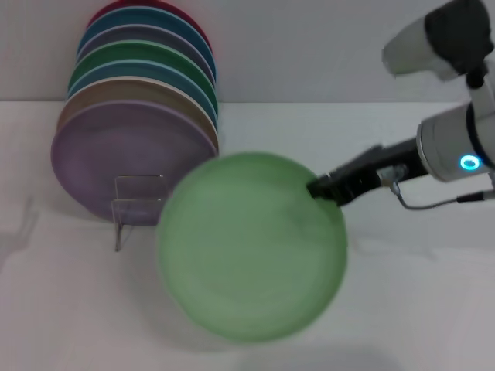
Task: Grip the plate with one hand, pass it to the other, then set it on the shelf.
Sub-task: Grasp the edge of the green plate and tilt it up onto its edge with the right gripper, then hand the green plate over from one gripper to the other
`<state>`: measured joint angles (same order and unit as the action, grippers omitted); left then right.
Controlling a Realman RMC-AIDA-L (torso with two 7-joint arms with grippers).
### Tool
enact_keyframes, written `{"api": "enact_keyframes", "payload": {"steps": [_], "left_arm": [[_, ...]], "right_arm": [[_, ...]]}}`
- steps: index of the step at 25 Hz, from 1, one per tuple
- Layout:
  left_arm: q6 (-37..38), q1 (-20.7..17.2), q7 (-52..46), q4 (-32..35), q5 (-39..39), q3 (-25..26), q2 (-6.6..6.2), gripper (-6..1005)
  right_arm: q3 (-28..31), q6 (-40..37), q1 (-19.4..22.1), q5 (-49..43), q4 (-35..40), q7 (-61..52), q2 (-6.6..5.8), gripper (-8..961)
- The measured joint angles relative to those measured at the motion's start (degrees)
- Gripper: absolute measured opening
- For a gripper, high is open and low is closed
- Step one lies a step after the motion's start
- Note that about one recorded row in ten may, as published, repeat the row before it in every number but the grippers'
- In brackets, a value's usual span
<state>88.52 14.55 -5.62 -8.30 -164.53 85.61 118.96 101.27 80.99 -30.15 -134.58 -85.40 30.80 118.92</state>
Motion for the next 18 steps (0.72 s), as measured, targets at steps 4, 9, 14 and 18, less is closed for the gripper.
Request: {"api": "enact_keyframes", "payload": {"steps": [4,9,14,18], "left_arm": [[0.1,-0.1,0.0,0.0,0.0,0.0,-0.01,784],[0.3,-0.1,0.0,-0.2,0.0,0.1,0.03,784],[0.3,-0.4,-0.1,-0.7,0.0,0.1,-0.02,784],[0.4,-0.4,-0.1,-0.7,0.0,0.1,-0.04,784]], "right_arm": [[0.8,-0.7,1.8,4.5,-4.7,2.4,0.00,24],[2.6,-3.0,4.7,11.4,-9.2,6.7,0.08,23],[4.1,-6.0,7.5,19.3,-10.5,11.8,0.13,23],[4.8,-8.4,9.5,25.0,-10.2,16.4,0.17,24]]}}
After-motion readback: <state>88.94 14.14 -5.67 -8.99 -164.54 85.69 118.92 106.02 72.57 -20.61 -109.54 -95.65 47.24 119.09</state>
